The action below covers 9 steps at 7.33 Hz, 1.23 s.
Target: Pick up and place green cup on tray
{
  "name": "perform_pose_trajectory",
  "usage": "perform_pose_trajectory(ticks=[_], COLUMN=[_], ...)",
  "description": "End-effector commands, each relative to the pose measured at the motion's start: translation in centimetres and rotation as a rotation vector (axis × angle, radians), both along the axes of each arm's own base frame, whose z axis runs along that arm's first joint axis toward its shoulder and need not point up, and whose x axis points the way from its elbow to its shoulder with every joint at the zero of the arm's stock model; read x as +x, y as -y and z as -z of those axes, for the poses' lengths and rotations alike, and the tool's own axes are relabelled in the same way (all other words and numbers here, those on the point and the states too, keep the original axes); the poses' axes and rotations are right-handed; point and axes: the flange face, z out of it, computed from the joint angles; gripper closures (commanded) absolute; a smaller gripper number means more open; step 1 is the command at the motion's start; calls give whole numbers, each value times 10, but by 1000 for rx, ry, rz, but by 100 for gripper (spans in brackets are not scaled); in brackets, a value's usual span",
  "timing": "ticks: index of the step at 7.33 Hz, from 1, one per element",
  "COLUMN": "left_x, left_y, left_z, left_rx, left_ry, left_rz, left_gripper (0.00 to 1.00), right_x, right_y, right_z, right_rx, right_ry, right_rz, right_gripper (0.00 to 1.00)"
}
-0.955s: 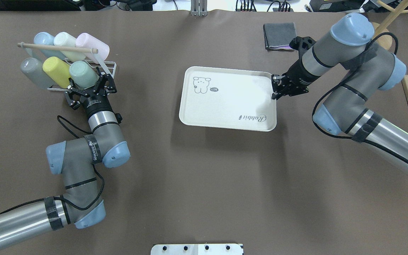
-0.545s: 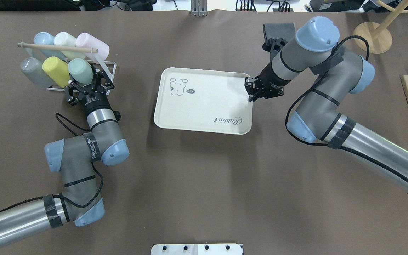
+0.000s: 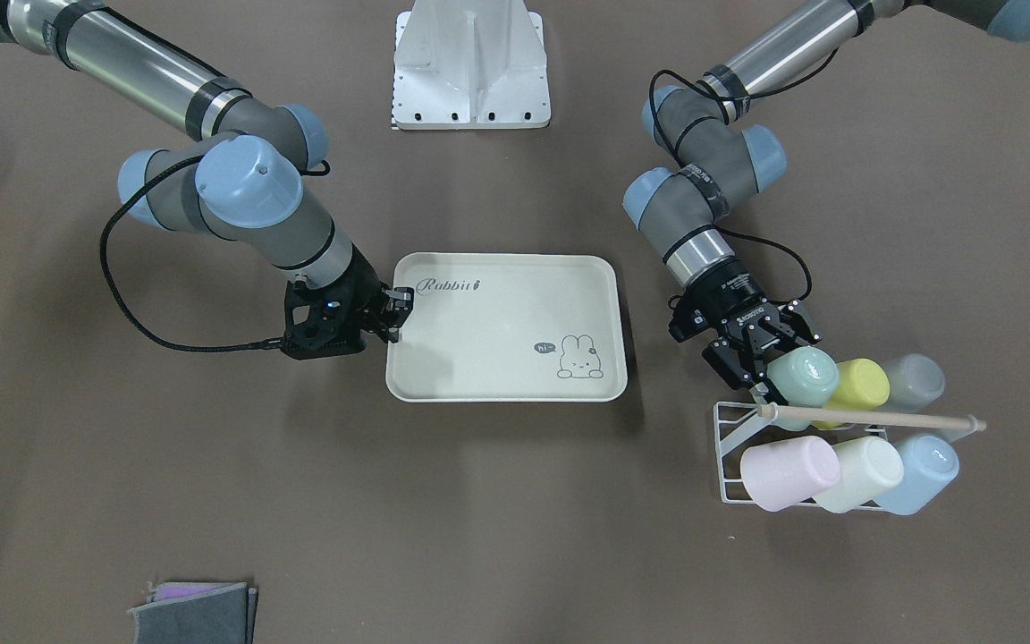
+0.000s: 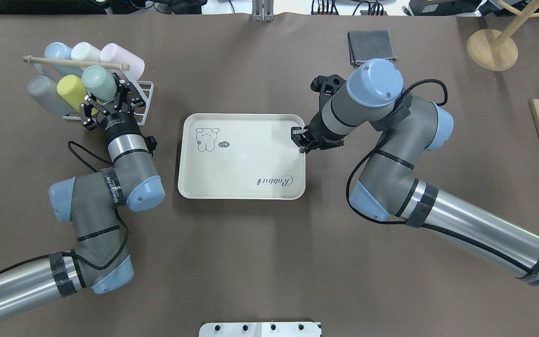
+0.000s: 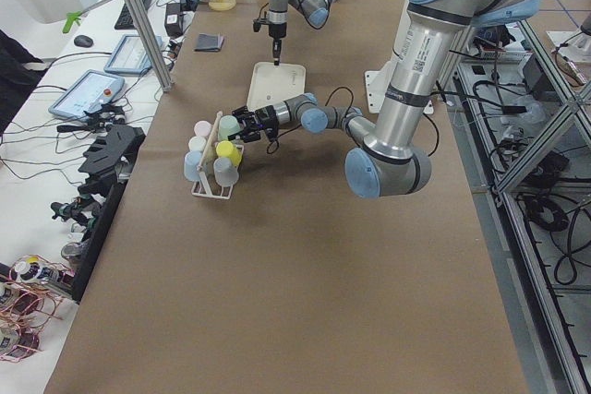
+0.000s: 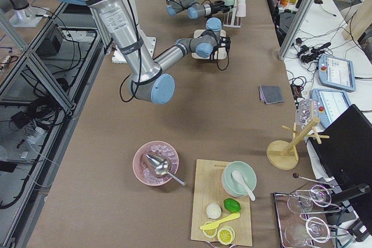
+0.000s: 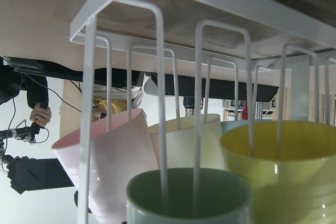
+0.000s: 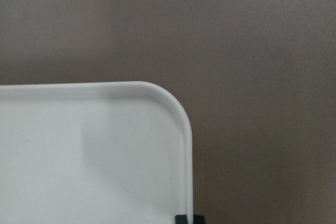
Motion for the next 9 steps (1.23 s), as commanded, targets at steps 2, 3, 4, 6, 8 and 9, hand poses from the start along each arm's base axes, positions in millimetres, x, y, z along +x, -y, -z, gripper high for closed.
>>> perform_pose_trajectory(ticks=[2,3,4,6,8,9], left_x=[-17,-27,-40,-58,-76,-84], left_y=[-13,-19,-26,-33,-37,-41], left_z=[6,12,28,67,102,116], left_rx=[5,6,13,53,181,250], left_ry=[1,8,6,-20,-182,-341], left_rz=[-16,-27,-39,-72,-96,-110], left_gripper=[100,100,100,100,100,100], right_x=[0,2,2,3,3,4], right_y=[-3,-4,-5,-4,-4,-3], right_z=[-19,-28,-33,-37,-38,-40], right_rx=[70,71,66,60,49,42], right_ry=[-31,-41,-45,-51,-53,-56], right_rz=[62,65,67,64,58,52], right_gripper=[100,100,100,100,100,58])
